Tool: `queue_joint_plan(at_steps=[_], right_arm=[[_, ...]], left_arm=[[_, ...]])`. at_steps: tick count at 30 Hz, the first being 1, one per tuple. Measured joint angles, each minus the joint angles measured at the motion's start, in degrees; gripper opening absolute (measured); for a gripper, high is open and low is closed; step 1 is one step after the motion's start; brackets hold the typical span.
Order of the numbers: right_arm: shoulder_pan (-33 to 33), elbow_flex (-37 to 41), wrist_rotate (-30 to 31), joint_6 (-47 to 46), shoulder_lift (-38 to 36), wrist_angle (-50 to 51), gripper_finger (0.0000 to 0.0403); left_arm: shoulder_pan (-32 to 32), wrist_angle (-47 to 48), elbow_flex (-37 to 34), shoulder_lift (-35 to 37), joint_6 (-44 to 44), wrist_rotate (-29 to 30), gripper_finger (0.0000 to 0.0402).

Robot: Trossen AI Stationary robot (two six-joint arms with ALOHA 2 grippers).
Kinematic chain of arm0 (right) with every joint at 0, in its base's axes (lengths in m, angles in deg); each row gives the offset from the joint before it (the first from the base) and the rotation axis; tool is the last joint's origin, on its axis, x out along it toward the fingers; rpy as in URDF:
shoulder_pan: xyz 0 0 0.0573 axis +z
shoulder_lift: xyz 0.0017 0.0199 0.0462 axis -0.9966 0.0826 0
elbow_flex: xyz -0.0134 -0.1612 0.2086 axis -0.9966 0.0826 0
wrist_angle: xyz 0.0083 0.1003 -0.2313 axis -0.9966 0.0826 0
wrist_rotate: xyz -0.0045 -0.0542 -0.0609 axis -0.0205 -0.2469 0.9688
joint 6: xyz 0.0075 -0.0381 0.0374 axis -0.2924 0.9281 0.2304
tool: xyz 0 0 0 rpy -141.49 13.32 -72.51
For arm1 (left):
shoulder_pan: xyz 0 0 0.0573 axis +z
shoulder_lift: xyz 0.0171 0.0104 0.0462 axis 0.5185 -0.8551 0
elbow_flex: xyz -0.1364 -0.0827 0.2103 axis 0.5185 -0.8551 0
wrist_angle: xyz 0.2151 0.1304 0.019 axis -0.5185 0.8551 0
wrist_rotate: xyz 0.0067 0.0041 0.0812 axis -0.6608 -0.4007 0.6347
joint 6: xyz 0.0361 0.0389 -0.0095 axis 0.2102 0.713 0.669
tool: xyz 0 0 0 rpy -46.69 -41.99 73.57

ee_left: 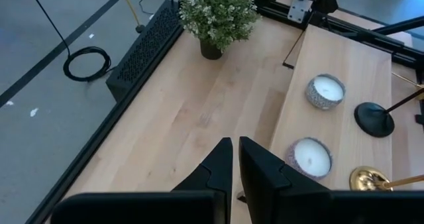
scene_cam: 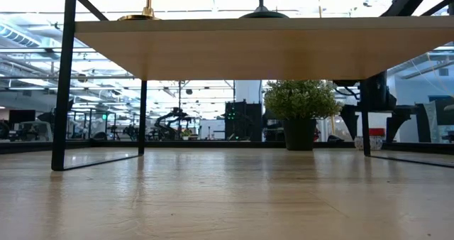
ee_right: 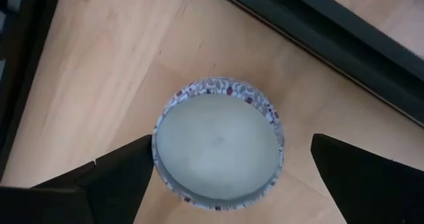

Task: Pick & Place candle stick holders
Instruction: Put the white red scented candle on the shelf

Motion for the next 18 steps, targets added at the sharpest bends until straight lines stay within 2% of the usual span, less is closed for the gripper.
queue_joint_plan(at_steps=[18], right_arm=[[-0.13, 4.35, 0.68, -1.51, -0.17, -9.09, 0.0394]], left_arm=[[0.0, 0.0, 0.0, -0.02, -2.24, 0.0, 0.003]])
